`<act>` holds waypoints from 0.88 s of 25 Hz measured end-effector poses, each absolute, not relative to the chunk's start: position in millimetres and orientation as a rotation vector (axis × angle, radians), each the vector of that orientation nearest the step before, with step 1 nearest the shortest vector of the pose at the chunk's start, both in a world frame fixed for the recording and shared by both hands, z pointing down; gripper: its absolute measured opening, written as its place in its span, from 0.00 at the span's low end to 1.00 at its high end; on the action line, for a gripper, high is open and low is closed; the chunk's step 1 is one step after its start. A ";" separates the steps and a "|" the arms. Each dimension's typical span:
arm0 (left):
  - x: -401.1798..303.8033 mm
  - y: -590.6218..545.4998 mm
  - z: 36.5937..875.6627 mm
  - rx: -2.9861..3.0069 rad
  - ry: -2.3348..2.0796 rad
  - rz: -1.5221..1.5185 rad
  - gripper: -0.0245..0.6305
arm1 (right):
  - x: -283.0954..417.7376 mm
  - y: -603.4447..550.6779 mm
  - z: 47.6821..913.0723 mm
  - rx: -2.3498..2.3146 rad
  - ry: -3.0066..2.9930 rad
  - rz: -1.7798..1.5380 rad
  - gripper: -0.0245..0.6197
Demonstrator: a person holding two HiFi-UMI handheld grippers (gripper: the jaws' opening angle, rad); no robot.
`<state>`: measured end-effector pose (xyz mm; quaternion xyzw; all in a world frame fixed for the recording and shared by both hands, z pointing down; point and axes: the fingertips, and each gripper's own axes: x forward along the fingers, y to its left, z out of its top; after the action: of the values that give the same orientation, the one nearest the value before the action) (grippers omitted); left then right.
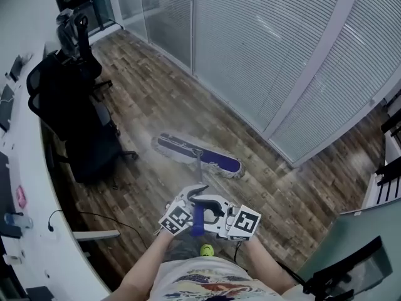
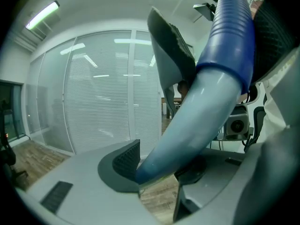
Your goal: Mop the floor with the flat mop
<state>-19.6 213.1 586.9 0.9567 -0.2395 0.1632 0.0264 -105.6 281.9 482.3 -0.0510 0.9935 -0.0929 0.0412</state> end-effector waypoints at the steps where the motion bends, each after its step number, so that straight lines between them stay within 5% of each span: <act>1: -15.9 224.0 587.7 2.952 -0.762 0.499 0.26 | -101.0 294.3 483.4 -0.140 3.045 -0.280 0.42; 10: -1.5 292.6 598.8 2.930 -0.830 0.502 0.26 | -83.6 366.5 491.1 -0.063 3.034 -0.237 0.42; 22: -23.4 240.8 609.5 2.945 -0.849 0.477 0.26 | -106.3 320.5 503.6 0.077 3.071 -0.143 0.42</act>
<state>-23.4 240.8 609.5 0.9493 -0.2735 0.1538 0.0197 -106.3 320.5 503.6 0.0250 0.9981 -0.0464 0.0329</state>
